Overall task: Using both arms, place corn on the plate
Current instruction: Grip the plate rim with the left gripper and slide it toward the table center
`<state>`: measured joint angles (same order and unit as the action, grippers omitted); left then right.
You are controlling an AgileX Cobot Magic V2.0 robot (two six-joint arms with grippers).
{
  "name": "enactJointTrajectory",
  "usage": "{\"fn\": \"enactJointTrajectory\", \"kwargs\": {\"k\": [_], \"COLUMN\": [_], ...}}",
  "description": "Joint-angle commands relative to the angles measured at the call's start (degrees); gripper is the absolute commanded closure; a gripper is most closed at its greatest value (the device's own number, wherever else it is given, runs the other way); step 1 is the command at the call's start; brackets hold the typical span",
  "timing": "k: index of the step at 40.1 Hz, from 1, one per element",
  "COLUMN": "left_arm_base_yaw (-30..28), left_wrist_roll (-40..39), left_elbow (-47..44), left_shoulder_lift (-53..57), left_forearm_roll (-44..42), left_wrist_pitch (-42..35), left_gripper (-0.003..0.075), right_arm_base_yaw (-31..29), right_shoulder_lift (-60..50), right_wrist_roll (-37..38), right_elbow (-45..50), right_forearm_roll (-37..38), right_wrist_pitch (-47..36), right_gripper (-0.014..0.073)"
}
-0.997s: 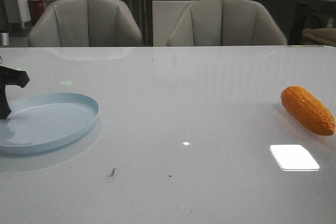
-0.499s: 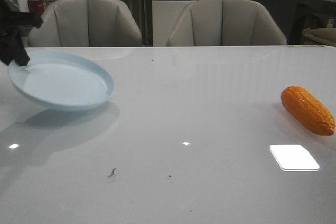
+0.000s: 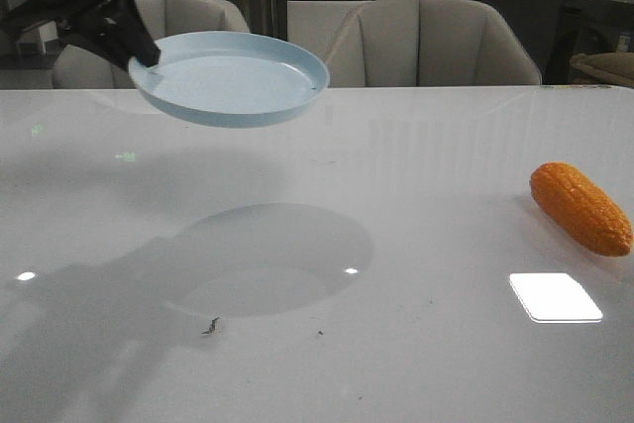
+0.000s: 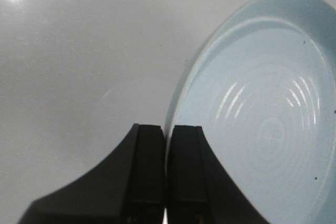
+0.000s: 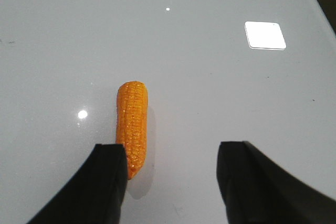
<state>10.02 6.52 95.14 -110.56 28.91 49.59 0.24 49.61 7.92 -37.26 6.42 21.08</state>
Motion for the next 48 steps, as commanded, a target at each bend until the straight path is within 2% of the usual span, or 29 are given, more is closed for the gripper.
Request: {"fn": "enactJointTrajectory", "kwargs": {"k": [1, 14, 24, 34, 39, 46, 48], "left_arm_base_yaw": [3.4, 10.1, 11.5, 11.5, 11.5, 11.5, 11.5], "left_wrist_roll": [-0.4, -0.4, -0.4, -0.4, -0.3, -0.3, -0.3], "left_elbow": [2.0, 1.9, 1.9, 1.9, 1.9, 2.5, 3.7], "left_shoulder_lift": [3.0, 1.0, -5.8, -9.4, -10.7, -11.0, -11.0], "left_forearm_roll": [2.8, 2.2, 2.7, 1.0, -0.4, -1.0, -1.6], "left_wrist_pitch": [-3.8, -8.7, -2.4, -2.5, -1.7, -1.1, 0.1], "left_gripper": [0.0631, 0.0631, 0.0631, 0.0610, 0.0507, 0.0262, 0.0236], "right_arm_base_yaw": [-0.3, -0.3, -0.3, -0.3, -0.3, -0.3, -0.3], "right_shoulder_lift": [-0.3, -0.3, -0.3, -0.3, -0.3, -0.3, -0.3], "right_wrist_roll": [-0.2, -0.2, -0.2, -0.2, -0.2, -0.2, -0.2], "right_elbow": [-1.7, -1.7, -1.7, -1.7, -1.7, -1.7, -1.7], "right_forearm_roll": [0.2, 0.2, 0.2, 0.2, 0.2, 0.2, 0.2], "right_wrist_pitch": [-4.2, -4.2, -4.1, -4.1, -4.1, -4.2, -4.3], "right_gripper": [0.0106, 0.0106, 0.0106, 0.0106, 0.0106, 0.0106, 0.0106]}}
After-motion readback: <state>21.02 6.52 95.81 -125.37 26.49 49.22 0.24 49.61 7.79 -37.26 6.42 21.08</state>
